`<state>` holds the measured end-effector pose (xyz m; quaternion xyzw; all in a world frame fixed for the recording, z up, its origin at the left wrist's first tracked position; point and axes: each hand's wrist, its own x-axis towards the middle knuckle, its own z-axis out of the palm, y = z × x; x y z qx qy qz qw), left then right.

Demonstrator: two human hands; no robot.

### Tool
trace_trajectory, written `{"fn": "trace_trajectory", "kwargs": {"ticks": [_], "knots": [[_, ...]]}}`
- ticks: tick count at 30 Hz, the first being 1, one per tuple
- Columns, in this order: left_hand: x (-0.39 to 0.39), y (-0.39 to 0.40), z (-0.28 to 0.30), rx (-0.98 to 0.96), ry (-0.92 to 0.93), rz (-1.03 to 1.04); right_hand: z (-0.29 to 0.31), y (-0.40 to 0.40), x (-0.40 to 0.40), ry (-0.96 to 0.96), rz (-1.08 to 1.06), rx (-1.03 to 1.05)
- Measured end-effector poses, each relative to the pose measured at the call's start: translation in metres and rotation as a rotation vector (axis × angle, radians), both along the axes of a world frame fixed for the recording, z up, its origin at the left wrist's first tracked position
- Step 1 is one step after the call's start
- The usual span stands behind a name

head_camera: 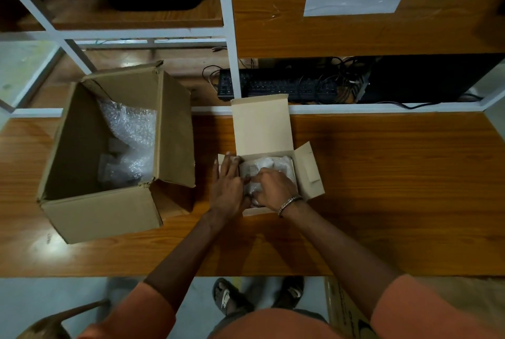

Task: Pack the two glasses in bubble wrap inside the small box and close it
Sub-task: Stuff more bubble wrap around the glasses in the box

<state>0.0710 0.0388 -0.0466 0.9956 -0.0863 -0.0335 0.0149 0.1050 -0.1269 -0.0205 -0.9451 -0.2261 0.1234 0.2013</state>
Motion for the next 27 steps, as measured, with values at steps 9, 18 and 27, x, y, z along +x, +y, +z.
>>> {"fn": "trace_trajectory", "kwargs": {"ticks": [9,18,27], "knots": [[0.004,-0.001,0.015,-0.125,0.206,0.055,0.001,-0.044,0.006,-0.046,-0.125,0.024],[0.015,-0.004,0.03,-0.019,0.182,-0.027,-0.008,-0.037,0.021,0.077,-0.221,-0.048],[0.018,-0.019,0.029,0.035,0.149,0.075,-0.001,-0.047,0.06,0.321,-0.159,-0.041]]}}
